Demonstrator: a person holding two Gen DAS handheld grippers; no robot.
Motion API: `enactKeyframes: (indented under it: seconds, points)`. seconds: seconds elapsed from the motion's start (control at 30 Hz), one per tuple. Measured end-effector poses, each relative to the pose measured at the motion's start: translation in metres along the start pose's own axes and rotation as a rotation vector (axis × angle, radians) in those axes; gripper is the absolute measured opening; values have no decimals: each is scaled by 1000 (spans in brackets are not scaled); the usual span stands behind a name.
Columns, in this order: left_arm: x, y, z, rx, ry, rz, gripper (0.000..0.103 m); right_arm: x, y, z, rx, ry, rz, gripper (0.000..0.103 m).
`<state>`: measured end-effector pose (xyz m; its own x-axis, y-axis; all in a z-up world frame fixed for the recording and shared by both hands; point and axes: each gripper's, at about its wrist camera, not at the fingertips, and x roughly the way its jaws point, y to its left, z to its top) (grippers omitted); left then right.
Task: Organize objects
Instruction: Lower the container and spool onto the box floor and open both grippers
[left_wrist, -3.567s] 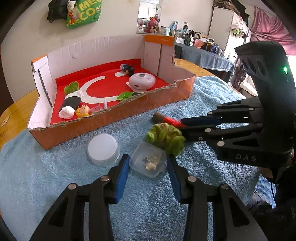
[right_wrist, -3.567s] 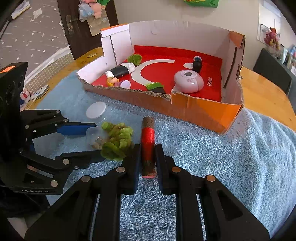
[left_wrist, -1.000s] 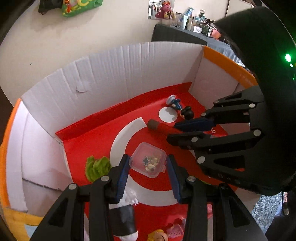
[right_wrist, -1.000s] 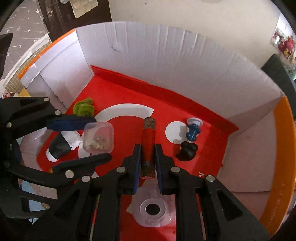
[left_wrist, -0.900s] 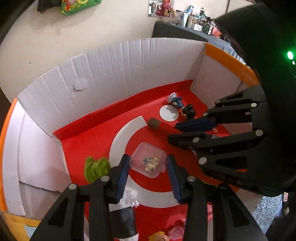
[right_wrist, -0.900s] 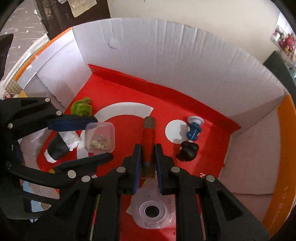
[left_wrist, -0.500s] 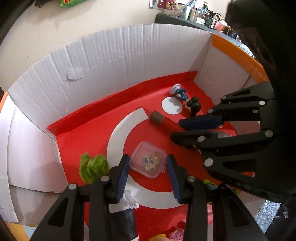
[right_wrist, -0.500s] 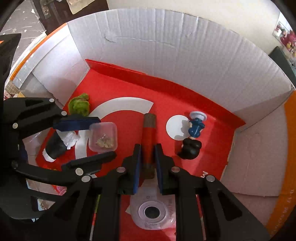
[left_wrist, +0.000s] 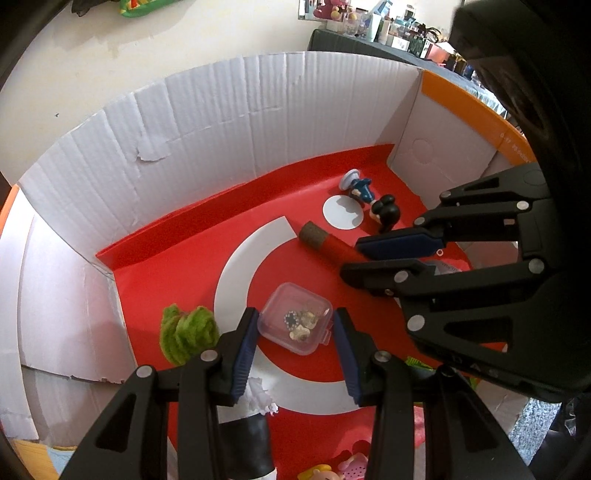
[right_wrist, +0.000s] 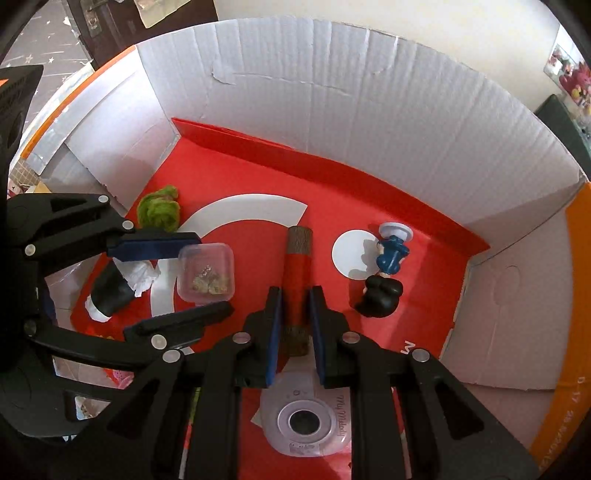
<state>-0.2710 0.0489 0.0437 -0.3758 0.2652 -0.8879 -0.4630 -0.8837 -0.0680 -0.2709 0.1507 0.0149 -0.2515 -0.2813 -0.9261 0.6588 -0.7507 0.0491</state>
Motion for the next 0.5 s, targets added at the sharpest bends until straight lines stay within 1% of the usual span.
enactKeyframes:
  seconds: [0.37,0.5]
  points:
    - [-4,2,-5,-6,-5,-2,44,-9,1,-11,-4,-8,-5,16]
    - [-3,3,-17,-6,-10,-4,44,-14,1,-15,-4,-11,-5,16]
